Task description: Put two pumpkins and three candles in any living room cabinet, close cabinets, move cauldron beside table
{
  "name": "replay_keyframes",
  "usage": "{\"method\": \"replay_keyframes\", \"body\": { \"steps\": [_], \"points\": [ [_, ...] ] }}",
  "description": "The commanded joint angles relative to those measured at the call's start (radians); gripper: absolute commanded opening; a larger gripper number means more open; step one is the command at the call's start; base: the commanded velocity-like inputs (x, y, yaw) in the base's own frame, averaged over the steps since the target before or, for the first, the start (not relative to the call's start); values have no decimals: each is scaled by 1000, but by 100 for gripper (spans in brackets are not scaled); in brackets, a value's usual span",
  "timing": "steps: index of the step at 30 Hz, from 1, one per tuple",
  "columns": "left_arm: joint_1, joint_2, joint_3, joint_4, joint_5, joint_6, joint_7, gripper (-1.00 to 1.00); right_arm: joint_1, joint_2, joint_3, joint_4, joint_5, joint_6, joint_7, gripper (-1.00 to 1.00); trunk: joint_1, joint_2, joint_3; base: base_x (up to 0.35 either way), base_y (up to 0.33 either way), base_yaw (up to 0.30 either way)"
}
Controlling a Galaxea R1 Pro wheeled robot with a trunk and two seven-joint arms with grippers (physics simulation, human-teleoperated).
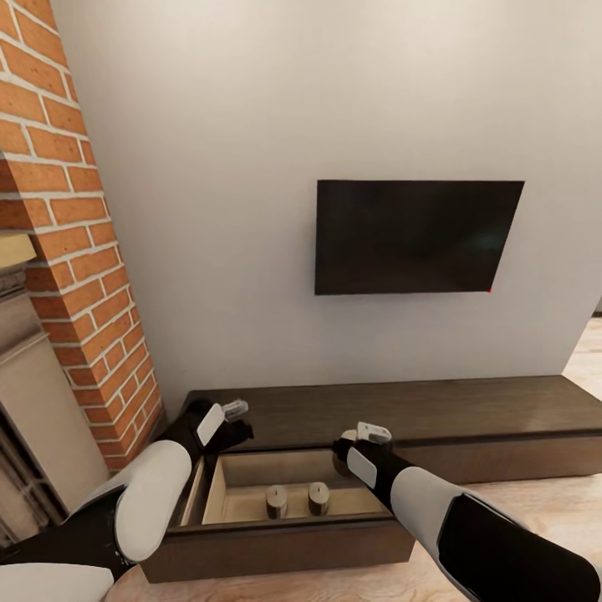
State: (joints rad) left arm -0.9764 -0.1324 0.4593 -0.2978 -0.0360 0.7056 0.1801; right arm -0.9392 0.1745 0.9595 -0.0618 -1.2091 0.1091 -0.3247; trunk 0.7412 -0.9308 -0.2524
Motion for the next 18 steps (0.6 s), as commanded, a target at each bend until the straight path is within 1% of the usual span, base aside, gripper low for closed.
{"method": "replay_keyframes", "body": {
  "steps": [1,4,7,11,12,15,16,18],
  "points": [
    [-1,0,7,2,-4,-1,2,100,0,0,7,-2,0,2,-5,-100,4,-8,-5,0,0,0],
    [-1,3,8,5,-2,-13,4,100,1,0,8,-3,9,0,-5,-100,16,-29,-14,0,0,0],
    [-1,6,9,7,-1,-34,9,100,2,0,7,-4,39,0,-5,-100,27,-50,-23,0,0,0],
    [-1,8,11,19,-1,-60,10,100,2,0,7,-5,92,1,-7,-100,42,-78,-36,0,0,0],
    [-1,8,11,32,0,-84,10,100,2,0,8,-6,103,1,-9,-100,46,-85,-39,0,0,0],
    [-1,6,12,78,0,-194,10,100,2,0,10,-8,130,2,-10,-100,58,-106,-48,0,0,0],
    [-1,5,12,88,1,-217,9,100,2,0,10,-8,136,4,-9,-100,62,-113,-52,0,0,0],
    [-1,4,12,98,1,-238,9,100,2,0,10,-9,142,5,-9,-100,69,-127,-58,0,0,0]
  ]
}}
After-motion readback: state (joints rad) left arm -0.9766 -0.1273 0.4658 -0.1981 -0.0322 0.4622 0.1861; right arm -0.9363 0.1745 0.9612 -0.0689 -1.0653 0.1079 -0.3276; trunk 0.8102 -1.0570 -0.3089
